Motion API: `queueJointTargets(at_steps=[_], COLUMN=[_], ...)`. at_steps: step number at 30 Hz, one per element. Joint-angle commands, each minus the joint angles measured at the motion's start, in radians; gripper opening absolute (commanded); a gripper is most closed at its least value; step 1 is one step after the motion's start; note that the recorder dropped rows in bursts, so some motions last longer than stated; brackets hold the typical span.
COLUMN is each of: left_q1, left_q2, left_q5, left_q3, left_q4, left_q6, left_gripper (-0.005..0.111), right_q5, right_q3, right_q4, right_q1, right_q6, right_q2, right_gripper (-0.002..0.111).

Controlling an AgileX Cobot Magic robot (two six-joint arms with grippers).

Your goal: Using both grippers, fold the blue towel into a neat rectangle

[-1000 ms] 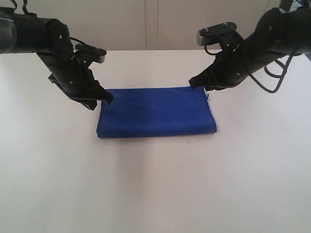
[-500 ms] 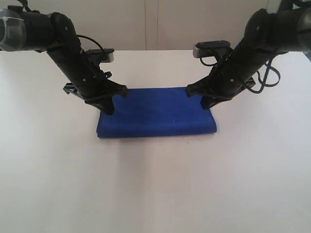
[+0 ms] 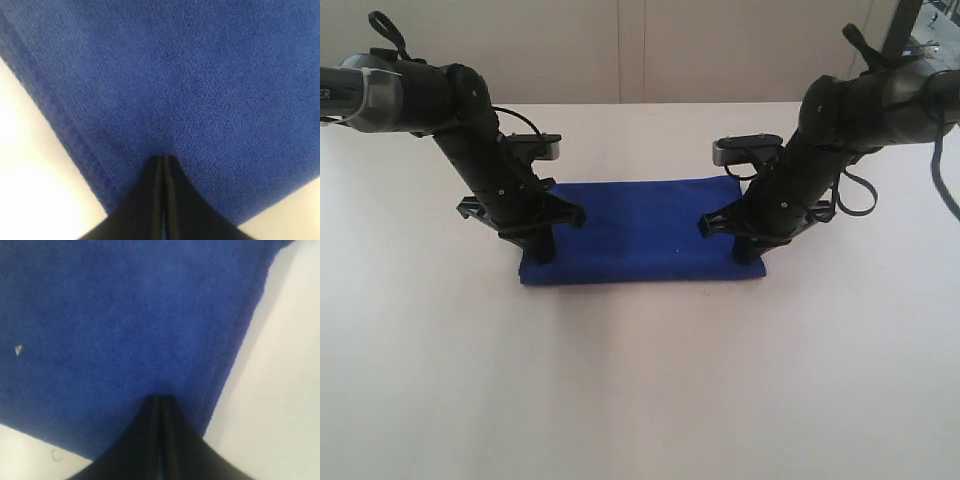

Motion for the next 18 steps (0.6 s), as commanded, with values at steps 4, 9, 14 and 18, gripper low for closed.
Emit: queueJointTargets(at_steps=[4, 9, 14, 18], left_q1=[-0.007, -0.007, -0.007, -0.007], left_q2=[0.009, 0.030, 0.046, 0.048], left_q5=[0.031, 0.039, 0.043, 0.035], left_q3=[-0.002, 0.000, 0.000, 0.000], left_q4=[0.019, 0.024, 0.043, 0.068], left_q6=[0.003, 0.003, -0.006, -0.004], left_gripper=[0.000, 0.000, 0.000, 0.000], right_q5=[0.006, 0.013, 0.023, 0.040], right_q3=[0.000, 0.000, 0.000, 0.000], right_q4=[-0.017, -0.017, -0.017, -0.017], right_q1=[-0.002, -0.002, -0.002, -0.002], right_q6=[0.012, 0.012, 0.030, 0.045], right_q2=[0.008, 0.008, 0.008, 0.008], right_gripper=[0.000, 0.000, 0.000, 0.000])
